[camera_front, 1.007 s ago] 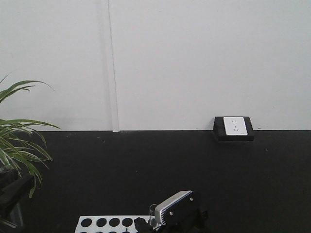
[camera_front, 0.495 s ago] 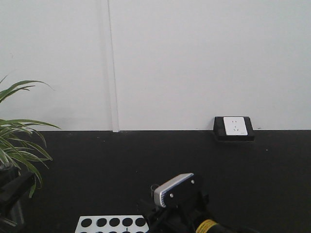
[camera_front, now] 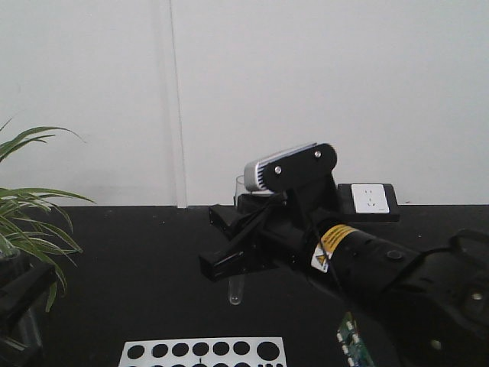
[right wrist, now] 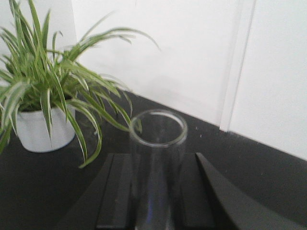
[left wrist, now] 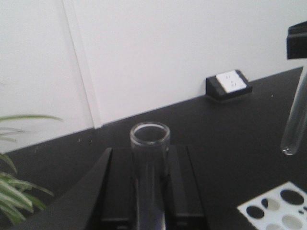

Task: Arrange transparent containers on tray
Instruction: 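Grasp and lift the second clear tube with the right gripper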

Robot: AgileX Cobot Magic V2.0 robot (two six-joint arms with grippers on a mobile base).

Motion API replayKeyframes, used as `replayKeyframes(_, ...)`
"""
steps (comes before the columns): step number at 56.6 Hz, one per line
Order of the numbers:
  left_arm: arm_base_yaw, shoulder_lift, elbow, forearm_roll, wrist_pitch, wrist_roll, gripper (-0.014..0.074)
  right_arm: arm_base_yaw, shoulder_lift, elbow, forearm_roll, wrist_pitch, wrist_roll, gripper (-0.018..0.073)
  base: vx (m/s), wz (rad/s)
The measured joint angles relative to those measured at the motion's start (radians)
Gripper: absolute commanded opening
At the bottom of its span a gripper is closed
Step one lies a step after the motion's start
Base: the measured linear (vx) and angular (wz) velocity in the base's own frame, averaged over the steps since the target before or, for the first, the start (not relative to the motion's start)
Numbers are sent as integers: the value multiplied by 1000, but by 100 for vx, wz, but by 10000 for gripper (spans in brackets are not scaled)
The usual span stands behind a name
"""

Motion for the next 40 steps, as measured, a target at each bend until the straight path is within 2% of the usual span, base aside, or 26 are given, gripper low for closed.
replayKeyframes(10,0,-2,0,-2,-60,0,14,-28,-119,-3,0,154,0,-5,0,0)
replayKeyframes(18,0,-41,0,-64,-26,0,14,-107,-248,15,-4,275,-7,-5,0,0)
replayKeyframes(26,0,-90,0,-113,-14,0,14,-149,-418,134,-12,301,-39,-5,0,0)
replayKeyframes(33,0,-120,0,-121,5,0,14,-150,-536,270,-14,314,-45,-5,0,0)
replayKeyframes(40,0,-131,0,-122,23,0,14,-150,-613,334,-16,317,-45,-4,0,0)
